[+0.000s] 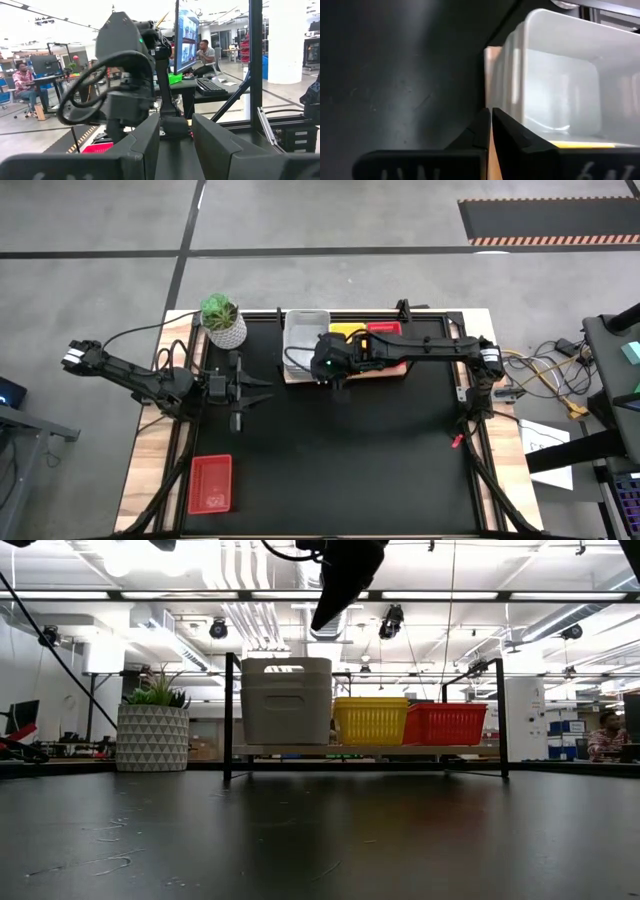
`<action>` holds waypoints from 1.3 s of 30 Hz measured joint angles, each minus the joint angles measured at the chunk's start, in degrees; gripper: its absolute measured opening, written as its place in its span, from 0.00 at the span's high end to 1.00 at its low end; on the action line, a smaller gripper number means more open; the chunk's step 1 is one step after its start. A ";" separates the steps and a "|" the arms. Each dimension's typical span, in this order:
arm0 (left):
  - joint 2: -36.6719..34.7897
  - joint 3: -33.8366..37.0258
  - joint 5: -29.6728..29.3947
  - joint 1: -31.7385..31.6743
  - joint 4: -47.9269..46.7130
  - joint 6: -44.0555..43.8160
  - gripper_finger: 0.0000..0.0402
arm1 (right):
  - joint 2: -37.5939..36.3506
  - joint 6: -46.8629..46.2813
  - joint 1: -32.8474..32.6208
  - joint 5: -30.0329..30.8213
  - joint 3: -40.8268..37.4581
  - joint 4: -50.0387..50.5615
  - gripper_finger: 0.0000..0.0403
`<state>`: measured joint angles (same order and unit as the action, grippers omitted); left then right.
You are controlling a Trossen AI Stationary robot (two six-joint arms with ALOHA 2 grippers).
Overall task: Stack baskets on shelf by color
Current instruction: Stack the gray bin on top of the gray bin on the shelf, then stack the red bin on top of the red bin on the shelf
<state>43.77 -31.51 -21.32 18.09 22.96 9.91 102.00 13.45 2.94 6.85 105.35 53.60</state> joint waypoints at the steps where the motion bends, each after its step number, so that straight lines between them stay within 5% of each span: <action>1: 0.00 0.00 0.00 0.00 0.02 0.02 0.75 | 0.10 0.00 -0.37 0.00 -0.48 -0.57 0.97; 18: 0.00 0.00 0.00 0.00 0.05 0.00 0.75 | 0.66 0.15 0.59 0.84 -9.92 -9.85 0.98; 33: 0.15 0.00 0.00 0.00 0.20 0.57 0.75 | 0.53 7.82 1.58 9.88 -10.96 -11.08 0.98; 39: 3.37 -0.06 0.02 0.02 1.32 -4.90 0.75 | -3.16 8.94 -3.17 8.32 -12.19 -11.23 0.98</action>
<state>47.14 -31.56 -21.30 18.11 24.29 5.01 98.83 22.39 -0.22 15.18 93.16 42.37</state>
